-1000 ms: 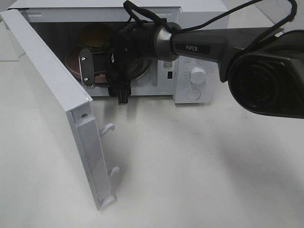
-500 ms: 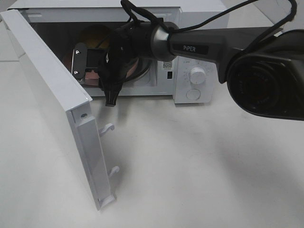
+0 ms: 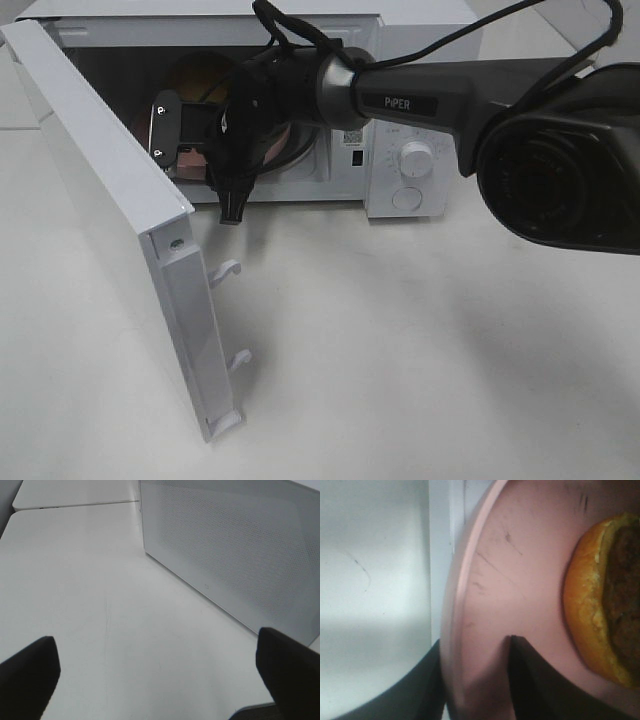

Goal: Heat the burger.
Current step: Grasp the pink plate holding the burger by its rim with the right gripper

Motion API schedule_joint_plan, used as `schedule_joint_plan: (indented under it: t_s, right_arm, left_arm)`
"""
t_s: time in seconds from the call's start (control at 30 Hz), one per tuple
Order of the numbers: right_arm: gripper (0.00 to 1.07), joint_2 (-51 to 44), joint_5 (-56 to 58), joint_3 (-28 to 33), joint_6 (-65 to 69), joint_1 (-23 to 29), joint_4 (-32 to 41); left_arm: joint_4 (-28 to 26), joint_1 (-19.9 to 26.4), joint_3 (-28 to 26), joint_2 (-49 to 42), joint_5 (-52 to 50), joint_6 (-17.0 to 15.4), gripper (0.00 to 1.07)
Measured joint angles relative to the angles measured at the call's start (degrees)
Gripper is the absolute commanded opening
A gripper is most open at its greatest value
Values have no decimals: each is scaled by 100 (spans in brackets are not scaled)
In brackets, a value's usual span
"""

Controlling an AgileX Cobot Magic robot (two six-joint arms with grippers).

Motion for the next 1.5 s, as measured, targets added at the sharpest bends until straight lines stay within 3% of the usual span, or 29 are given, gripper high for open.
schedule_joint_plan:
  t_s: [0.17, 0.3, 0.47, 0.6, 0.67, 0.7, 0.73, 1.5]
  right_arm:
    - [3, 0, 17, 0, -40, 0, 0]
    - [19, 0, 17, 0, -23, 0, 0]
    - [25, 0, 17, 0, -17, 6, 0]
    - [21, 0, 17, 0, -17, 29, -29]
    - [9, 0, 17, 0, -29, 40, -40]
    - [9, 0, 17, 0, -29, 40, -40]
    - [0, 0, 17, 0, -40, 40, -34]
    - [0, -29, 80, 0, -321, 46, 46]
  left_arm:
    - [0, 0, 0, 0, 0, 0, 100]
    - [0, 0, 0, 0, 0, 0, 100]
    - [0, 0, 0, 0, 0, 0, 100]
    - [0, 0, 0, 0, 0, 0, 100]
    - [0, 0, 0, 0, 0, 0, 100]
    - [0, 0, 0, 0, 0, 0, 100]
    - [0, 0, 0, 0, 0, 0, 100]
    - [0, 0, 0, 0, 0, 0, 100]
